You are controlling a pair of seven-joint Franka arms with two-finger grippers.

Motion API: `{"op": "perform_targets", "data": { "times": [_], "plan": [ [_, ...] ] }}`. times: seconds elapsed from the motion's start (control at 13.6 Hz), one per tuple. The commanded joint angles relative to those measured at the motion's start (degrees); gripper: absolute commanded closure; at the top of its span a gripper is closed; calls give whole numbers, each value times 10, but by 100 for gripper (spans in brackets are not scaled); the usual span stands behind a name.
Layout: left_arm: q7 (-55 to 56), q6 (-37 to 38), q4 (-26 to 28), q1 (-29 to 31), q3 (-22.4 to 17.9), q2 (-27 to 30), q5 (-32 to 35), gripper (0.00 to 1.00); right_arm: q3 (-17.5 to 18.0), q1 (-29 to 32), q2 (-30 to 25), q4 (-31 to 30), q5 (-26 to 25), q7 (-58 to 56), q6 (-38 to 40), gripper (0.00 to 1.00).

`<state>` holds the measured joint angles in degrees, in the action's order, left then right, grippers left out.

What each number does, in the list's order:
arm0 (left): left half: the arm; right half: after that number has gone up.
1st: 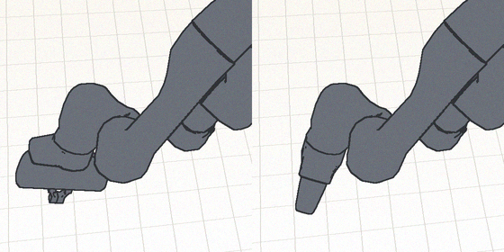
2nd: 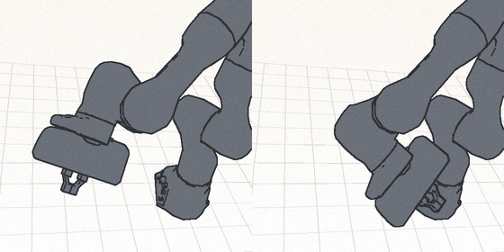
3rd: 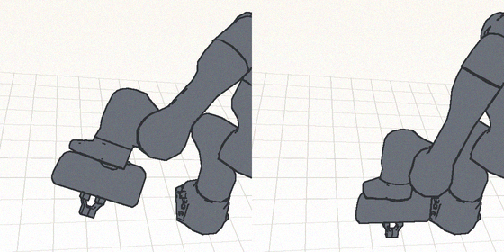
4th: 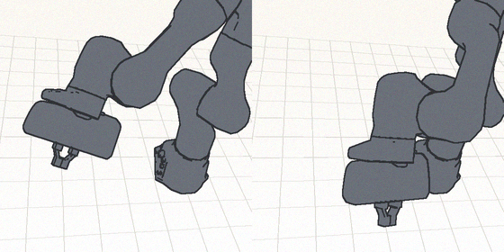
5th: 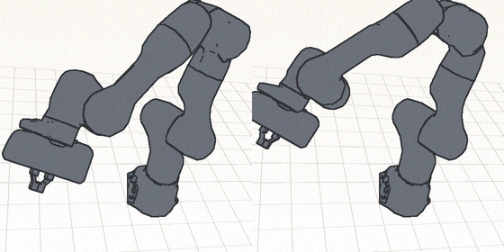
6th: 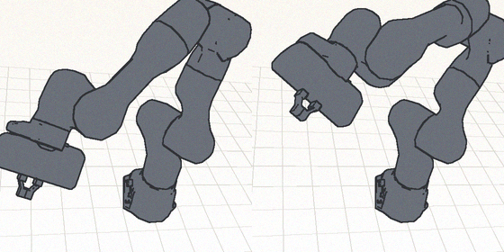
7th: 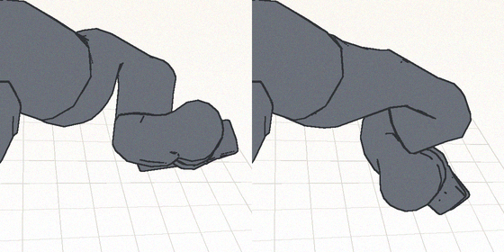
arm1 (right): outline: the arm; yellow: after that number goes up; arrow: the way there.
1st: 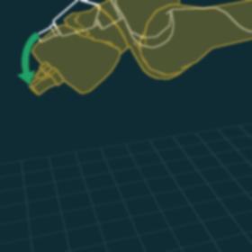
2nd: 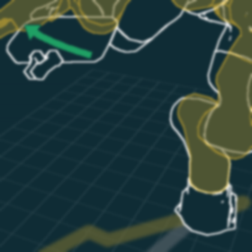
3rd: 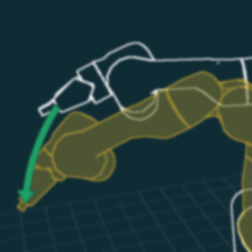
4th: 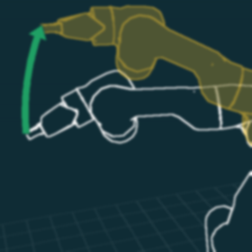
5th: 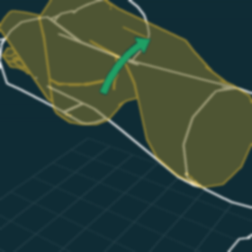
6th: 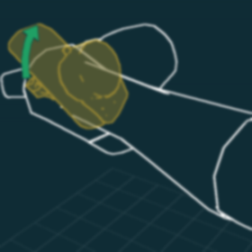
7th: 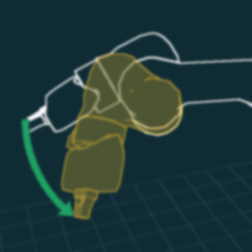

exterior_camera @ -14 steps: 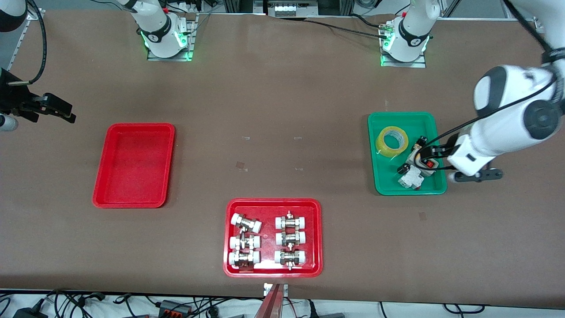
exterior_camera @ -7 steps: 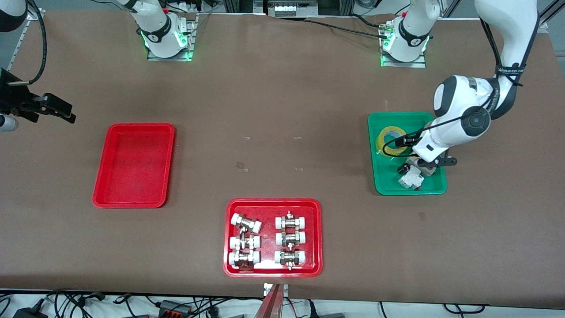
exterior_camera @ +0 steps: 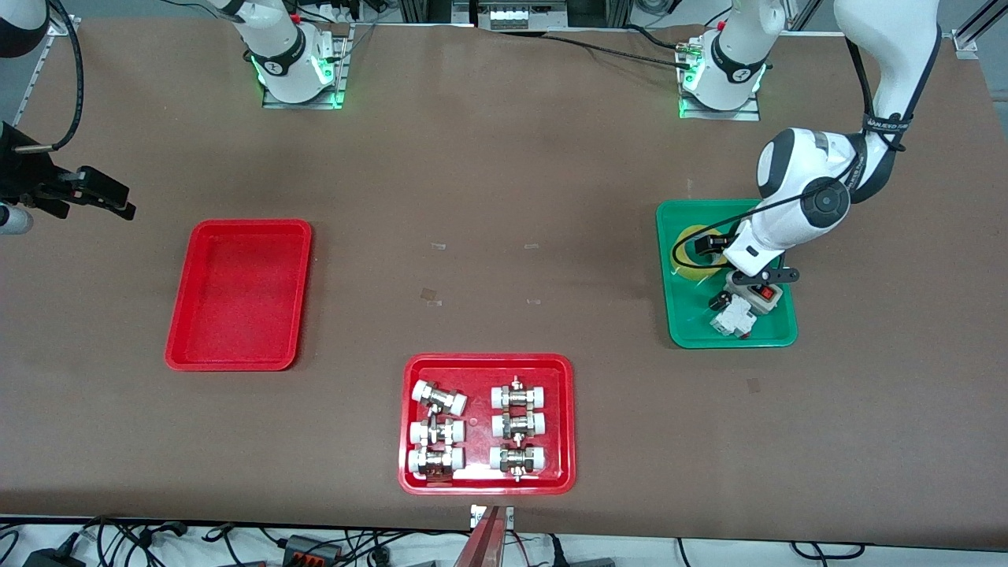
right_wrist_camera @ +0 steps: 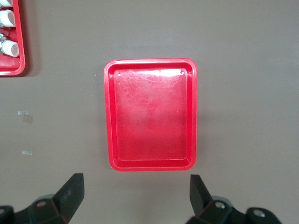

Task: Left arm passes tape to right arm into tray
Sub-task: 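Lower the left gripper onto the tape roll rim and close it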

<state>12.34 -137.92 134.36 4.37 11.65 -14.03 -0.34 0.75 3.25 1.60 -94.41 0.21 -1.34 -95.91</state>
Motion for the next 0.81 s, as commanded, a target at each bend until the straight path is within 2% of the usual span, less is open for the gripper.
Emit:
{"op": "perform_targets", "data": {
  "times": [0.0, 0.22, 0.44, 0.59, 0.66, 0.73],
  "plan": [
    [11, -18, 28, 2, 4, 19, 7, 0, 7, 5, -6, -5, -3, -9, 0, 0],
    [29, -21, 33, 2, 4, 16, 7, 12, 6, 5, -6, -5, -5, -10, 4, 0],
    [36, -22, 36, 2, 4, 16, 7, 36, 6, 5, -5, -3, -5, -9, 3, 0],
    [39, -29, 38, 2, 4, 16, 7, 42, 7, 5, -6, -3, -5, -9, 4, 0],
    [39, -35, 43, 2, 4, 16, 7, 53, 6, 5, -5, -3, -5, -9, 4, 0],
    [39, -44, 50, 2, 4, 18, 7, 70, 6, 5, -5, -3, -5, -9, 4, 0]
  ]
}}
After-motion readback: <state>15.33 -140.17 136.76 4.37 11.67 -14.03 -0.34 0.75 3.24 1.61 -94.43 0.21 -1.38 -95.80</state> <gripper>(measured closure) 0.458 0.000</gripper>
